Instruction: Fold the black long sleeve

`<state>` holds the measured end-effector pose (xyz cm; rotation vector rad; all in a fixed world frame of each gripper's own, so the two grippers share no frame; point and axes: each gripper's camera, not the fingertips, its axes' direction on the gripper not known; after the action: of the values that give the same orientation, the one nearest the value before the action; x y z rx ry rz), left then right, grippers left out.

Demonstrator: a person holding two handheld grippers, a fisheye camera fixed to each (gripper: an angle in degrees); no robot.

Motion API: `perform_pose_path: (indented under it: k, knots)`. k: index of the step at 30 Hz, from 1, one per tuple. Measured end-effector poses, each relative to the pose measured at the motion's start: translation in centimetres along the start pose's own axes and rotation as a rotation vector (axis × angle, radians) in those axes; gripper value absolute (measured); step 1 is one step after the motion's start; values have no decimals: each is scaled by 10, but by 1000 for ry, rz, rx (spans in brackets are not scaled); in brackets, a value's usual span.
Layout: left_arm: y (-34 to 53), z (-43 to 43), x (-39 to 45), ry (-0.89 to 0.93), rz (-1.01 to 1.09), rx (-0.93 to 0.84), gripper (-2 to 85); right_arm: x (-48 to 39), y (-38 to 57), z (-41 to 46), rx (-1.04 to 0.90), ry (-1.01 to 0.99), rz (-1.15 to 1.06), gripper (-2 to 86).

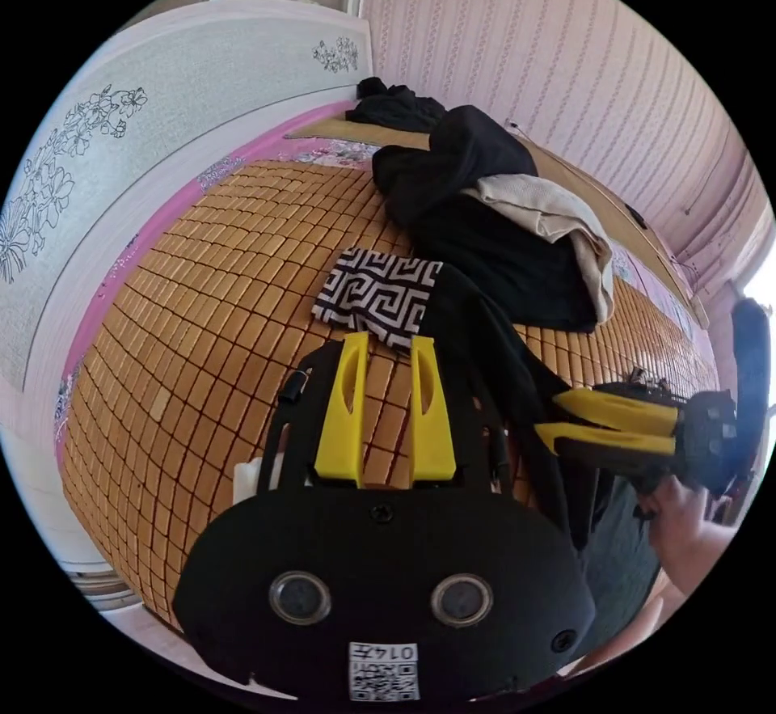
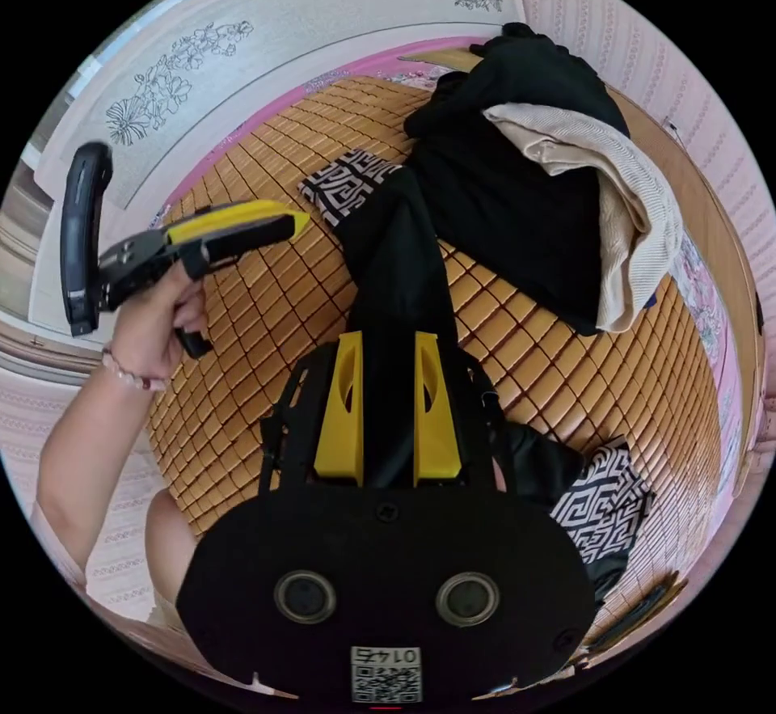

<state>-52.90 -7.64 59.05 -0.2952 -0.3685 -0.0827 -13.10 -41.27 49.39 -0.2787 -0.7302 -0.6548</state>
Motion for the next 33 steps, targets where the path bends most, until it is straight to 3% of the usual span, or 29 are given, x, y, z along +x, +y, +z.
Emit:
perform_pose_path:
  k: [5, 10, 15, 21, 28, 32, 33]
  knots:
    - [-1, 2, 6, -39, 11, -73, 20, -3, -13, 21, -61, 60, -79, 28]
    - [35, -77, -27, -65, 25, 100, -7, -3, -28, 0, -4, -20, -121, -4]
    - [148, -202, -101, -3, 44, 154, -8, -27, -28, -26, 43, -273, -310, 2]
    - [257, -257, -155, 1, -109, 15, 11, -47, -21, -7, -41, -229, -345, 63]
    - [257, -266, -199, -133, -228, -15, 52, -52, -46, 26, -134, -153, -262, 98]
    - [239, -225, -225, -54, -320, -156, 75, -58, -62, 55, -189, -129, -224, 98]
    - [237, -228, -217, -157, -270, -120, 53, -60, -66, 62, -205, -136, -216, 98]
